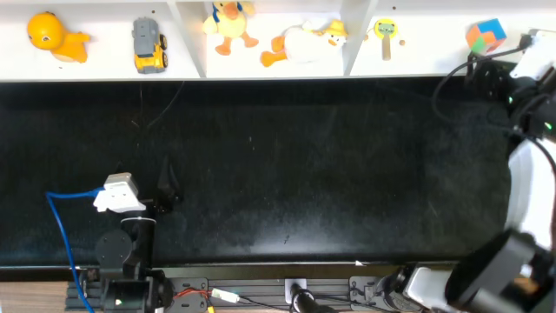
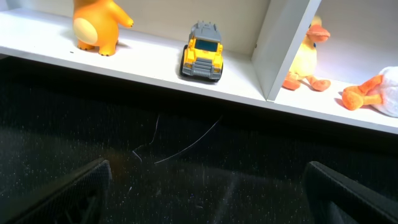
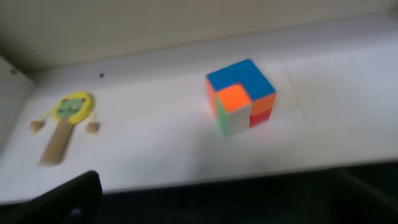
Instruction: Store Toys
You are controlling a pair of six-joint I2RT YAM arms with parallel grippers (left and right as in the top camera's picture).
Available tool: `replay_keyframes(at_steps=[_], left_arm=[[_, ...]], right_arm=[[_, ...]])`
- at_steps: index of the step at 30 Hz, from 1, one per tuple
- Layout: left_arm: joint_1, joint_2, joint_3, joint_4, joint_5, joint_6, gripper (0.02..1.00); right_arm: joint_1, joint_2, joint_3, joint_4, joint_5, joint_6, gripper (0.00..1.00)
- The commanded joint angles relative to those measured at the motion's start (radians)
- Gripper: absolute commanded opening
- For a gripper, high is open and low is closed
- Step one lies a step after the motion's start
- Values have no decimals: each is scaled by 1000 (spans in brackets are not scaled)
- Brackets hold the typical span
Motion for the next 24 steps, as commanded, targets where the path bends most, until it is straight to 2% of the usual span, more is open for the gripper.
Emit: replay_keyframes(at_steps=[1,5,16,24], left_arm=[[-8,-12,-4,0,10,-25,998],[-8,-12,-4,0,10,-25,998],[-8,-12,-4,0,10,-25,998],[-8,-12,-4,0,10,-25,996]], right_arm=[[60,-101,6,-150,45,-2,998],[145,-181,6,-250,67,-42,996],[402,-420,6,-446,172,-44,996],[431,-485,6,-614,162,-6,996]])
